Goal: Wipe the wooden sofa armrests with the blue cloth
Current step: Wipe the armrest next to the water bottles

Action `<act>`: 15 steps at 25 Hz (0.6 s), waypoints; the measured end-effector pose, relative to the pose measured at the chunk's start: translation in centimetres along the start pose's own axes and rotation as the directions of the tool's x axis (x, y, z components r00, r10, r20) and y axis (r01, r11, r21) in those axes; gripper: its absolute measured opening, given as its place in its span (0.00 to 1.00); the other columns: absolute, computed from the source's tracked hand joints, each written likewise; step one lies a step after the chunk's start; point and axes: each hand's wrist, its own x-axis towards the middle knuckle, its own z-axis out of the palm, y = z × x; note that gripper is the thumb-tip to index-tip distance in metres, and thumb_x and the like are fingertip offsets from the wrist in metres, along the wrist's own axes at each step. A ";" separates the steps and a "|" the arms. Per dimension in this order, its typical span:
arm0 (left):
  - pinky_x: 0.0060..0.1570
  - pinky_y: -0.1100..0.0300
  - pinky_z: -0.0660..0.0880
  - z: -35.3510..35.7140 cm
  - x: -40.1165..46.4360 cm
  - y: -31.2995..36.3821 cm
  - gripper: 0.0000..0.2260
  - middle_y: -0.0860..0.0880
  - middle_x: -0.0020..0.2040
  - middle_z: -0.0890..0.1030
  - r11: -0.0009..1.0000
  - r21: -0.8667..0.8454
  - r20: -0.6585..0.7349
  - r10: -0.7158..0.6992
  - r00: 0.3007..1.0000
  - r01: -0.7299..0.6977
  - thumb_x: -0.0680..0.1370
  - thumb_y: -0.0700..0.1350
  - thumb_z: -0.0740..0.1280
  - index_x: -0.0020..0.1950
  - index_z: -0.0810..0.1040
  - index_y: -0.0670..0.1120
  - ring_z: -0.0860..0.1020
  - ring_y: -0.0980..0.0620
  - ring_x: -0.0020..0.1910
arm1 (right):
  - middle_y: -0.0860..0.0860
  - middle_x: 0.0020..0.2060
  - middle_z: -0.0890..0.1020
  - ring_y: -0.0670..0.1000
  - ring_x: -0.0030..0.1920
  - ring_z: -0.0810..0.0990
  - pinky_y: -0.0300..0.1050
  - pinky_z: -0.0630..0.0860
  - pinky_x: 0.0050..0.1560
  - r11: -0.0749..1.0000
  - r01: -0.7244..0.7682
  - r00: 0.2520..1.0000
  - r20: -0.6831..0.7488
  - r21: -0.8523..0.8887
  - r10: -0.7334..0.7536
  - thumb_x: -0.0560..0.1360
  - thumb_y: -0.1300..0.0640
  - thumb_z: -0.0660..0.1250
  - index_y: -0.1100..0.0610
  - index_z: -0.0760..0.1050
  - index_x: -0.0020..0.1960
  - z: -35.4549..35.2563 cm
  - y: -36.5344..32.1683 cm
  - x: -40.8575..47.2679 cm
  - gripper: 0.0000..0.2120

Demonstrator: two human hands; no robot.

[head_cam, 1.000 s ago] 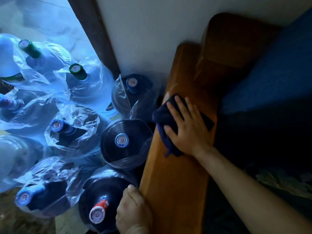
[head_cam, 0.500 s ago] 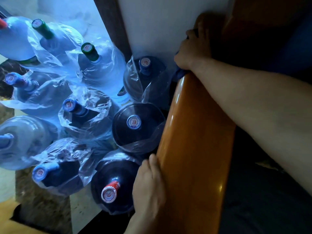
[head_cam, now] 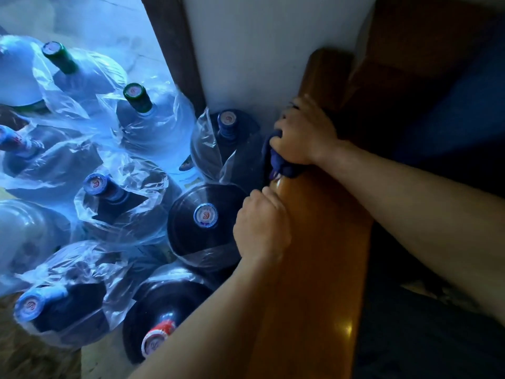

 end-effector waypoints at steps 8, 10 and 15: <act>0.52 0.46 0.71 0.5 1.1 0.0 0.27 0.46 0.53 0.81 0.999 -0.021 -0.061 0.041 0.997 -0.042 0.84 0.60 0.44 0.55 0.78 0.46 0.78 0.44 0.51 | 0.55 0.81 0.60 0.63 0.82 0.51 0.60 0.48 0.81 0.935 -0.284 0.939 -0.138 0.210 0.316 0.80 0.46 0.56 0.55 0.67 0.78 0.6 0.5 2.2 0.28; 0.53 0.47 0.69 0.1 0.8 -0.1 0.25 0.45 0.57 0.81 0.997 -0.067 0.003 0.048 0.999 -0.048 0.85 0.58 0.45 0.61 0.77 0.45 0.78 0.43 0.57 | 0.56 0.82 0.59 0.62 0.82 0.53 0.59 0.51 0.81 0.899 -0.240 0.930 -0.178 0.366 0.320 0.82 0.44 0.52 0.55 0.62 0.81 2.2 -0.6 -5.4 0.30; 0.53 0.50 0.67 -2.8 -0.1 -2.3 0.25 0.50 0.49 0.80 0.961 -0.277 0.129 0.050 0.990 -0.012 0.85 0.61 0.46 0.53 0.79 0.50 0.76 0.48 0.51 | 0.55 0.83 0.52 0.60 0.82 0.52 0.57 0.50 0.82 0.641 -0.611 0.726 0.005 0.464 0.688 0.83 0.40 0.49 0.56 0.52 0.83 4.8 -1.3 -14.4 0.34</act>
